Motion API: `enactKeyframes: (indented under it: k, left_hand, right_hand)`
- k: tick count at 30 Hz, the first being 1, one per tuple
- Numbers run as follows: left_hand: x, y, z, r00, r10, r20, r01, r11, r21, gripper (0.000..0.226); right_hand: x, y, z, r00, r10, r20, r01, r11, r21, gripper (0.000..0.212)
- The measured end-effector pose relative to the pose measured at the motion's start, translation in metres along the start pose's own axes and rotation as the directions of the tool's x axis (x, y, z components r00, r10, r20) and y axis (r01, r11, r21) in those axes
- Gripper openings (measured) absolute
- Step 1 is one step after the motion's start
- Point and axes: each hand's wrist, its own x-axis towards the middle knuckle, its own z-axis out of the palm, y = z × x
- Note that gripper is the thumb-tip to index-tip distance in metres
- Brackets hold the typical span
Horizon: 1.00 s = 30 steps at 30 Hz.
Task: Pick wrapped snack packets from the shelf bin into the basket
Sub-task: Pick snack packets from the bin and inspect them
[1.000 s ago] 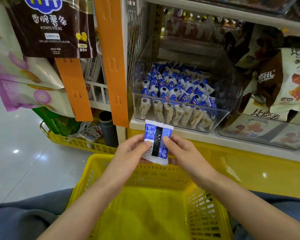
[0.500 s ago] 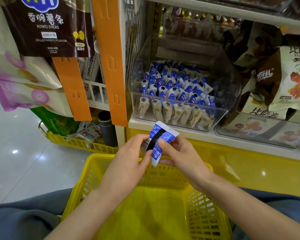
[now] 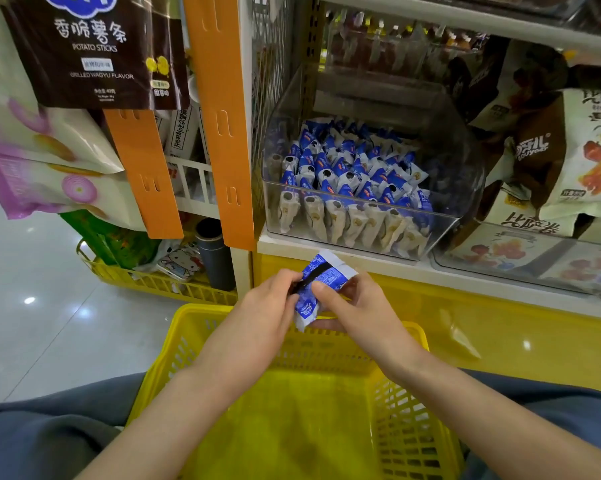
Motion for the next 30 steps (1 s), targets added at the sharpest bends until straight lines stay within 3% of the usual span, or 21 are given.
enactKeyframes:
  k: [5, 10, 18, 22, 26, 30]
  left_hand:
    - [0.0, 0.003, -0.001, 0.998, 0.031, -0.057, -0.015, 0.966, 0.256, 0.022]
    - [0.0, 0.005, -0.004, 0.995, 0.067, -0.069, -0.037, 0.931, 0.364, 0.023]
    - [0.003, 0.004, -0.002, 0.989, -0.066, -0.13, 0.069, 0.997, 0.018, 0.008]
    - [0.0, 0.004, -0.003, 0.992, 0.001, -0.128, 0.023, 0.983, 0.184, 0.024]
    - [0.0, 0.006, -0.004, 0.988, 0.065, -0.142, -0.026, 0.964, 0.264, 0.018]
    - [0.004, 0.002, -0.002, 0.981, -0.077, -0.179, 0.072, 0.997, -0.035, 0.018]
  right_hand:
    - [-0.003, 0.008, 0.003, 0.997, -0.076, 0.009, 0.076, 0.983, -0.166, 0.023]
    - [-0.006, 0.011, 0.004, 0.988, -0.152, 0.025, 0.152, 0.934, -0.323, 0.023]
    - [-0.002, 0.01, 0.002, 0.983, -0.182, 0.03, 0.179, 0.897, -0.403, 0.028]
    - [-0.004, 0.016, 0.0, 0.968, -0.216, 0.125, 0.249, 0.859, -0.448, 0.023]
    - [-0.004, 0.02, 0.001, 0.961, -0.238, 0.142, 0.278, 0.831, -0.482, 0.024]
    - [-0.004, 0.017, 0.002, 0.943, -0.273, 0.19, 0.33, 0.842, -0.427, 0.021]
